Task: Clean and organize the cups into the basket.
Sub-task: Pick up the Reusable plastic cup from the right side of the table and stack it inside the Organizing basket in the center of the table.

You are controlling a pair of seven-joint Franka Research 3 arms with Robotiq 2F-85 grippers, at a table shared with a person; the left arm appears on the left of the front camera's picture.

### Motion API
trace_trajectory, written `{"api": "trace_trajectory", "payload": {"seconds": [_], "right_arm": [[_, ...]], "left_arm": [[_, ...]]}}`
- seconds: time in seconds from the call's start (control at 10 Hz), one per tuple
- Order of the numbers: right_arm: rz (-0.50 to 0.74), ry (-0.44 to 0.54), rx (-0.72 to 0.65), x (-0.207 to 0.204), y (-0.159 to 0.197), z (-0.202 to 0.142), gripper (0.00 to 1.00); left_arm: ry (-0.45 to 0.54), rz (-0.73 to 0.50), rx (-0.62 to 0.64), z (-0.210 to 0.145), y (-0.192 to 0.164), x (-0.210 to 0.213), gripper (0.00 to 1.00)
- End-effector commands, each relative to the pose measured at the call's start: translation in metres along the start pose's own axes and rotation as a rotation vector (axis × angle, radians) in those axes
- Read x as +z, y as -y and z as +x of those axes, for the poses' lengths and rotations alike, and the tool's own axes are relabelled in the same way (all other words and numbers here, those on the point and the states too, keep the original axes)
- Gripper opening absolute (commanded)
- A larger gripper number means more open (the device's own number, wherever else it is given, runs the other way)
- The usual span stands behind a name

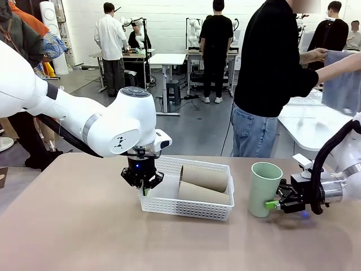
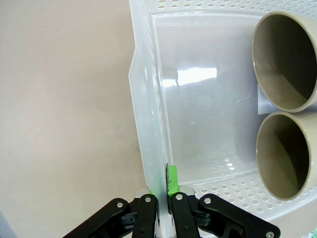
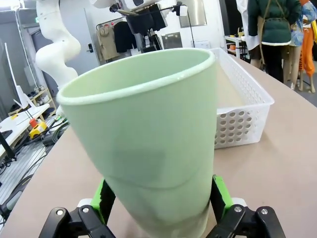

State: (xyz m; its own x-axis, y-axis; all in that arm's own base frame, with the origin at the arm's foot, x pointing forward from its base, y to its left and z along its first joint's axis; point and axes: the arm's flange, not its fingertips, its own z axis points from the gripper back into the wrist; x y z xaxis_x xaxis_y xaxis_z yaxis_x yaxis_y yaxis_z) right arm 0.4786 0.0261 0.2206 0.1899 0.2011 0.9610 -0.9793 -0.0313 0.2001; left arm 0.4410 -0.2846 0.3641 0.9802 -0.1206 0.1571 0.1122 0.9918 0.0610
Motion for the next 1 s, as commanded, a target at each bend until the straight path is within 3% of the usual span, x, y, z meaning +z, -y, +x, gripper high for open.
{"api": "trace_trajectory", "payload": {"seconds": [0.0, 0.3, 0.4, 0.5, 0.6, 0.7, 0.8, 0.9], "right_arm": [[-0.005, 0.004, -0.003, -0.013, 0.009, 0.001, 1.0], [0.062, 0.024, 0.017, -0.023, 0.007, 0.002, 1.0], [0.069, 0.018, 0.017, -0.023, 0.006, 0.002, 0.41], [0.057, 0.02, 0.024, -0.02, 0.006, 0.002, 0.41], [0.051, 0.025, 0.024, -0.017, 0.005, 0.003, 0.0], [0.046, 0.023, 0.028, -0.014, 0.001, 0.003, 0.36], [0.033, 0.027, 0.028, -0.007, -0.004, 0.003, 0.0], [-0.017, 0.039, -0.01, 0.003, -0.017, 0.005, 0.0]], "left_arm": [[0.01, 0.013, -0.008, -0.001, 0.002, 0.001, 0.0], [0.01, 0.013, -0.008, -0.001, 0.002, 0.001, 0.0], [0.01, 0.013, -0.008, -0.001, 0.002, 0.001, 0.0], [0.01, 0.013, -0.008, -0.001, 0.002, 0.001, 0.0], [0.01, 0.013, -0.008, -0.001, 0.002, 0.001, 0.0], [0.01, 0.013, -0.008, -0.001, 0.002, 0.001, 0.0], [0.01, 0.013, -0.008, -0.001, 0.002, 0.001, 0.0], [0.01, 0.013, -0.008, -0.001, 0.002, 0.001, 0.0]]}}
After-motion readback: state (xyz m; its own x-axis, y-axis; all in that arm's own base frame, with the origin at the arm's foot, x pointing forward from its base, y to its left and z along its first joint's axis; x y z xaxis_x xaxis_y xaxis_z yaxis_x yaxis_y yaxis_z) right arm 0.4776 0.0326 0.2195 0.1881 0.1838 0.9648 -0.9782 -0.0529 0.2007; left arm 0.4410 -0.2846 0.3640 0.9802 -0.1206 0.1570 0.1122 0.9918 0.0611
